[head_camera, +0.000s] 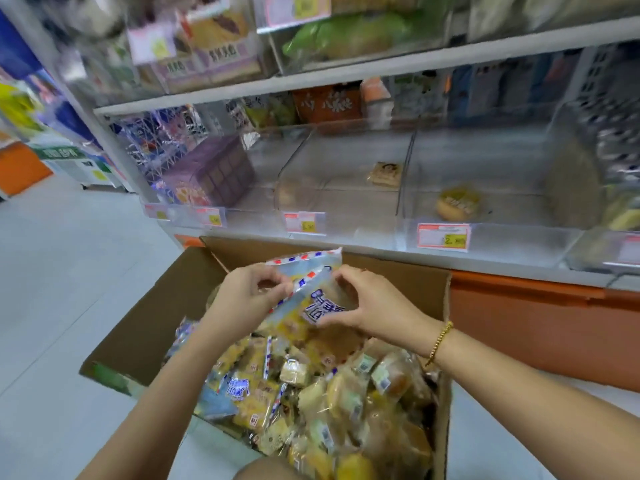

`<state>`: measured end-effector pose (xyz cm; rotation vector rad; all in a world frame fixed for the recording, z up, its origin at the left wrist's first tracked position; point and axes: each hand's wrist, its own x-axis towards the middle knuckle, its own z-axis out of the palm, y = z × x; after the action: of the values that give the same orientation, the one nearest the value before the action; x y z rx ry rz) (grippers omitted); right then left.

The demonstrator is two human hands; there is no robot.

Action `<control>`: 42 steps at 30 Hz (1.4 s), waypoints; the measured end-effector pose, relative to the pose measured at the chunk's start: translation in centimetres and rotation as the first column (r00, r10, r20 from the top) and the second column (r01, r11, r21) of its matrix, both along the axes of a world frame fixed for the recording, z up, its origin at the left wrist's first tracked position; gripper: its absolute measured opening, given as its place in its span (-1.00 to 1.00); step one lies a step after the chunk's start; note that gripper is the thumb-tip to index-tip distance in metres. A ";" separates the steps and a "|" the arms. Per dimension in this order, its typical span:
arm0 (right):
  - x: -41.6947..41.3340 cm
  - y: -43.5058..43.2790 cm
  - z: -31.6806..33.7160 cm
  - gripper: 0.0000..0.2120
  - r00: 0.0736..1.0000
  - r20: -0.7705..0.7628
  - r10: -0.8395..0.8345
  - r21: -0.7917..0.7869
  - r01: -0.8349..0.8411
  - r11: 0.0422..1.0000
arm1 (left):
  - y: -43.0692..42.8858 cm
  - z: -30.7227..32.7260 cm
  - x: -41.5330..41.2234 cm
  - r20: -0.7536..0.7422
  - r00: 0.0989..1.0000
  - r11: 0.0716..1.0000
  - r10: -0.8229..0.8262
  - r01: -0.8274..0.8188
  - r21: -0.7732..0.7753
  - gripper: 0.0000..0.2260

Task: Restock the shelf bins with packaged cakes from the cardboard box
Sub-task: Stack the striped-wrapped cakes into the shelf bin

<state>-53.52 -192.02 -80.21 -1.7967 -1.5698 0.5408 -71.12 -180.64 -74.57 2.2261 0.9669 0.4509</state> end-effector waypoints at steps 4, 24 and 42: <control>4.0 -4.4 1.7 -0.59 0.999 -0.051 0.004 -0.165 -0.012 0.986 | -3.0 1.5 3.9 0.134 0.990 0.995 -0.047 0.059 -0.085 -0.91; 18.2 -24.2 5.6 -0.82 0.559 -0.774 -0.299 -0.080 0.381 0.921 | -17.3 3.0 23.5 0.474 0.855 0.642 0.211 0.244 -0.727 -0.70; 18.5 -26.2 5.0 -0.46 -0.044 -0.965 -0.260 -0.243 0.532 0.811 | -21.0 5.9 29.2 0.427 0.877 0.598 0.219 0.225 -0.769 -0.96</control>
<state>-35.01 -218.24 -75.18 -1.0316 -0.0179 0.9531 -41.88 -201.63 -68.68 1.1788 0.6791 0.4201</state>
